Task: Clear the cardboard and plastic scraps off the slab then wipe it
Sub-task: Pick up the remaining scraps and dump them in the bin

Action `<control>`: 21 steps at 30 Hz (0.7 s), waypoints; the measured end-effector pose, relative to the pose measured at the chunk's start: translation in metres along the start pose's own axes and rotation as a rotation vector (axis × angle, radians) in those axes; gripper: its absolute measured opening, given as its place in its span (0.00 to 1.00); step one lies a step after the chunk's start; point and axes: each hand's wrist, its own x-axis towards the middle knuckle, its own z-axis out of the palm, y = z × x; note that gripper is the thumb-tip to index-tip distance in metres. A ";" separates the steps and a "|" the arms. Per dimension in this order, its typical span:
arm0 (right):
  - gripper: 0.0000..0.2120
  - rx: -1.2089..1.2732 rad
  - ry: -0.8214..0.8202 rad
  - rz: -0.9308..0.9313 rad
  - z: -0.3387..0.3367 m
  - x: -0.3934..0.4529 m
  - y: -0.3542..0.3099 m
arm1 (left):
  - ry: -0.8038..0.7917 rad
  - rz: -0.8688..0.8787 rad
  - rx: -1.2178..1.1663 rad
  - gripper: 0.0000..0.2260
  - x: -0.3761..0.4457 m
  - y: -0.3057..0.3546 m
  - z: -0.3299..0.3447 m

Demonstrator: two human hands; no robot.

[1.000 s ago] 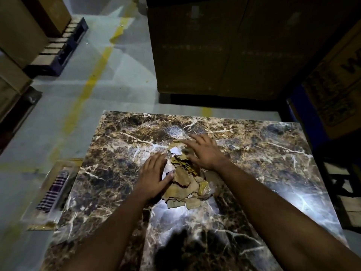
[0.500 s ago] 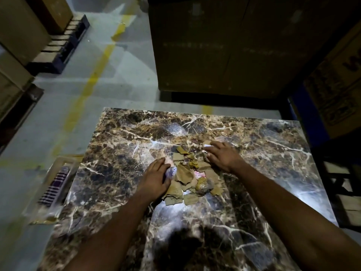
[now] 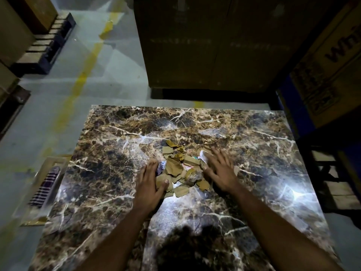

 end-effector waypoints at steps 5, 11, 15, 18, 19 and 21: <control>0.32 -0.010 0.102 0.004 0.036 -0.017 -0.031 | 0.092 -0.053 -0.087 0.29 -0.003 0.027 0.023; 0.23 0.218 0.275 0.070 0.068 -0.021 -0.065 | 0.201 -0.069 -0.116 0.24 0.000 0.054 0.044; 0.21 0.402 0.316 0.068 0.076 -0.015 -0.079 | 0.261 -0.134 -0.287 0.23 0.005 0.055 0.054; 0.23 0.618 0.310 0.074 0.078 -0.016 -0.095 | 0.258 -0.185 -0.528 0.21 0.006 0.063 0.061; 0.23 0.692 0.309 0.083 0.078 -0.016 -0.100 | 0.268 -0.202 -0.588 0.20 0.006 0.068 0.062; 0.24 0.788 0.316 0.115 0.074 -0.014 -0.108 | 0.299 -0.231 -0.671 0.19 0.006 0.074 0.063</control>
